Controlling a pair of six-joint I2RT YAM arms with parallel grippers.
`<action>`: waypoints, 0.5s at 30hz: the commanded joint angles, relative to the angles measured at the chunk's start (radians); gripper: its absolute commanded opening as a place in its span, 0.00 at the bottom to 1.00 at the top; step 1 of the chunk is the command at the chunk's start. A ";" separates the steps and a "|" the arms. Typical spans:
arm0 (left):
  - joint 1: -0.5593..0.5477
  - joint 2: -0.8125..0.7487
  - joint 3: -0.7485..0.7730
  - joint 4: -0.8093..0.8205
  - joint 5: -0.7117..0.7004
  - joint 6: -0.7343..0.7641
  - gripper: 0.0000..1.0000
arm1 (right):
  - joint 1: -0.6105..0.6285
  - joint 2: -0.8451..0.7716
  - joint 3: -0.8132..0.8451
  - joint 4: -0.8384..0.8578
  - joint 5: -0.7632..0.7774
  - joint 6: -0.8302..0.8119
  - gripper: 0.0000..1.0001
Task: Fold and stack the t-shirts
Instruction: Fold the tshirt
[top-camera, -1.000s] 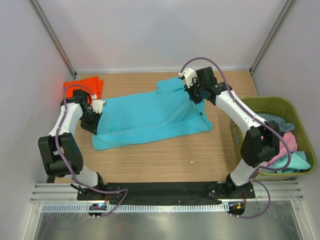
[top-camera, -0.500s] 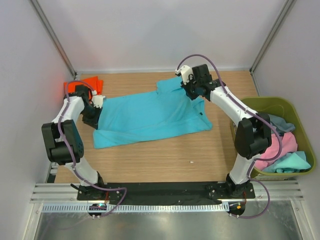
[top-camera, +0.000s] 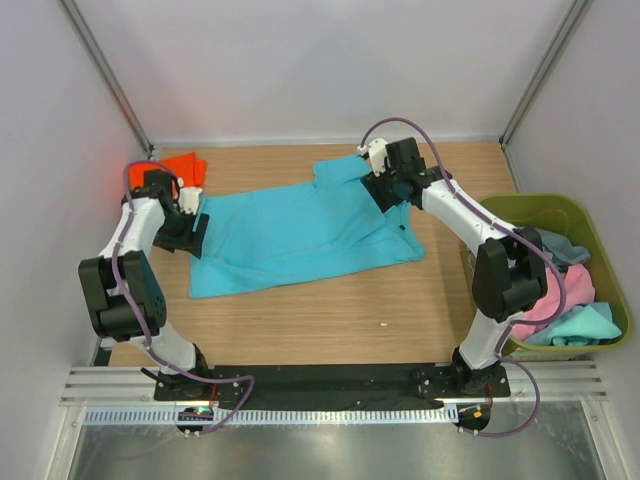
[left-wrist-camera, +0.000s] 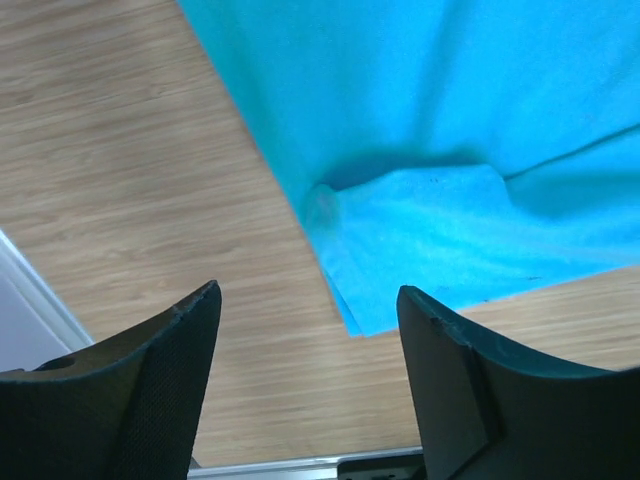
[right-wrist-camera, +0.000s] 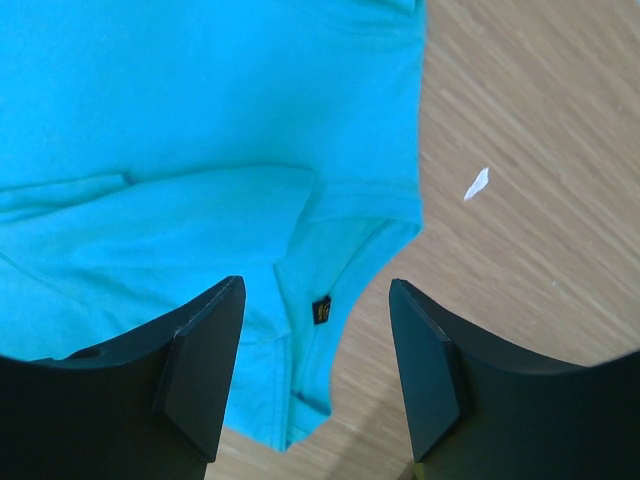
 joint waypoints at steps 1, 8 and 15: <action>0.006 -0.111 -0.007 0.006 0.028 -0.013 0.73 | -0.001 -0.094 -0.044 -0.051 -0.024 0.035 0.66; 0.006 -0.039 0.013 -0.141 0.063 0.067 0.69 | 0.001 -0.040 -0.061 -0.170 -0.159 0.038 0.64; -0.014 0.079 0.146 -0.246 0.241 0.006 0.59 | 0.010 0.119 0.176 -0.160 -0.265 0.105 0.61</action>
